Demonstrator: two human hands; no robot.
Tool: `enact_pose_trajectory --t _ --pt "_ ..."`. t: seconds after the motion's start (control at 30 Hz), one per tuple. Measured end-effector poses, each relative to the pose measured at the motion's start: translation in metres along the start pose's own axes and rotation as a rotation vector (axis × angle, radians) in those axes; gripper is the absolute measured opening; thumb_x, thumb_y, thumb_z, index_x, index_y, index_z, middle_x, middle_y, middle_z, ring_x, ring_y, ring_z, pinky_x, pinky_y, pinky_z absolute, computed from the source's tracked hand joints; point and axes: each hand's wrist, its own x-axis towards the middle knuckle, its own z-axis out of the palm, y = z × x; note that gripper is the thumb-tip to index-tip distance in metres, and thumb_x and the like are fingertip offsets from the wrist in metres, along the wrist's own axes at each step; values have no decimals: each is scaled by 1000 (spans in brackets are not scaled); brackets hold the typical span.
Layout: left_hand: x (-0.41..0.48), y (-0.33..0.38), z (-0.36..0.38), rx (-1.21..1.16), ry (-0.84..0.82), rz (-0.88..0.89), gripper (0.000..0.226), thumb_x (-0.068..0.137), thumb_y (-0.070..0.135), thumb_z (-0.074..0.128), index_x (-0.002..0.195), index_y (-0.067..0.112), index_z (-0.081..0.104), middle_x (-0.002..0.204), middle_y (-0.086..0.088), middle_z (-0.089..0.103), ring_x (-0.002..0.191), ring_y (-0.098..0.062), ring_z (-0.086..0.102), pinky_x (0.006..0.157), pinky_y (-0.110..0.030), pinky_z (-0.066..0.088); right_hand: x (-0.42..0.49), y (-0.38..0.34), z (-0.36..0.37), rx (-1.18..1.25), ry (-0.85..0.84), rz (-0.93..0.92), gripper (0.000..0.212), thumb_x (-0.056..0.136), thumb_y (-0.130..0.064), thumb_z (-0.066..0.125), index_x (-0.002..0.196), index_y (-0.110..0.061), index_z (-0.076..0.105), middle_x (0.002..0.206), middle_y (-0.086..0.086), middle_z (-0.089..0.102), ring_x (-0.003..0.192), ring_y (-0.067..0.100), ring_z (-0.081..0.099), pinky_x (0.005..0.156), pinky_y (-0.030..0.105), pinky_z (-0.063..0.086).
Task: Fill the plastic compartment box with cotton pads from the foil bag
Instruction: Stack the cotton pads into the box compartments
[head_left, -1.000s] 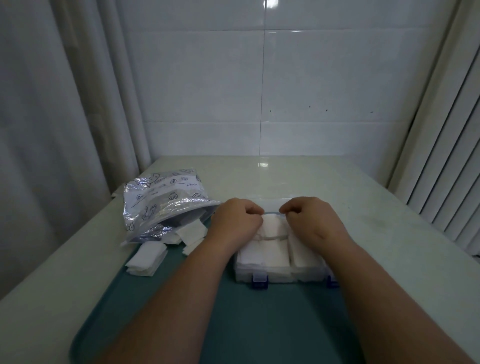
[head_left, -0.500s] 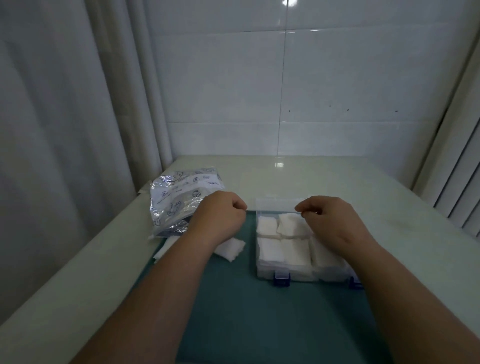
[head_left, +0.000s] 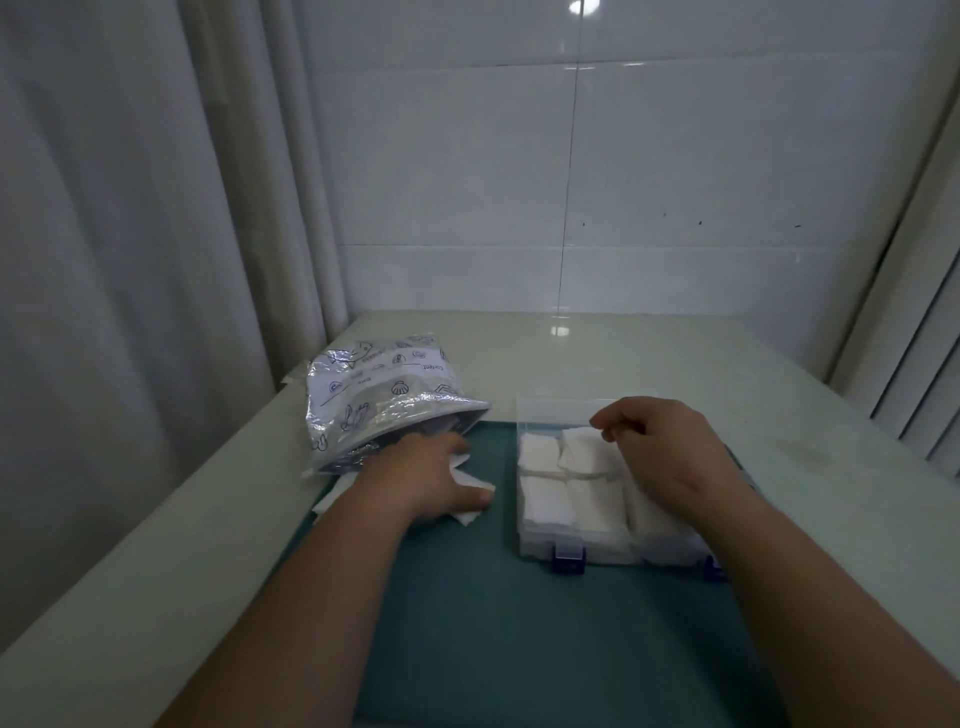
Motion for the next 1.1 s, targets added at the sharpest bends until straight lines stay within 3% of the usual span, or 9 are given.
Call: enact_pose_trajectory --t 0.2,0.33,0.53,0.73,0.8,0.9,1.1 --pt "-1 4 -1 42 34 93 57 74 52 76 125 34 59 132 0 55 115 -20 53 92 -31 44 -1 -1 1 4 -6 -7 29 99 -16 46 114 -26 68 115 -7 66 91 5 51 78 16 36" --pt "-4 8 -2 142 121 174 42 77 42 75 116 35 61 117 3 54 108 -20 54 89 -33 46 -1 0 1 -8 -12 -16 27 99 -18 47 115 -27 67 118 -6 66 92 7 52 78 17 38" --pt "-1 -3 -3 42 178 202 17 83 20 67 97 30 66 107 4 57 96 -19 57 77 -29 42 -1 -1 1 -7 -4 -27 27 98 -18 48 112 -28 68 115 -7 66 88 6 54 72 15 38" --pt "-3 -3 -13 -208 202 263 35 78 12 65 89 46 66 110 20 62 104 -7 57 91 -29 47 -1 -1 0 2 -7 -28 27 98 -18 48 114 -26 68 116 -6 66 85 5 52 64 9 33" --pt "-5 3 -13 -328 224 289 35 77 12 67 88 46 68 109 28 61 104 -1 56 89 -24 45 -1 -1 0 4 -9 -25 27 98 -18 48 115 -26 67 117 -6 65 88 6 52 69 12 35" --pt "-6 11 -12 -467 229 295 31 78 18 71 90 46 69 111 23 63 103 2 55 82 -24 43 -2 -2 1 -4 -7 -26 27 99 -18 48 116 -26 67 119 -6 65 91 6 51 80 16 38" --pt "-12 22 -19 -583 266 278 33 79 7 71 90 38 71 99 26 64 87 17 54 65 -8 38 -3 -4 -1 30 -1 -40 26 98 -18 49 115 -25 68 116 -6 66 94 7 53 85 20 40"
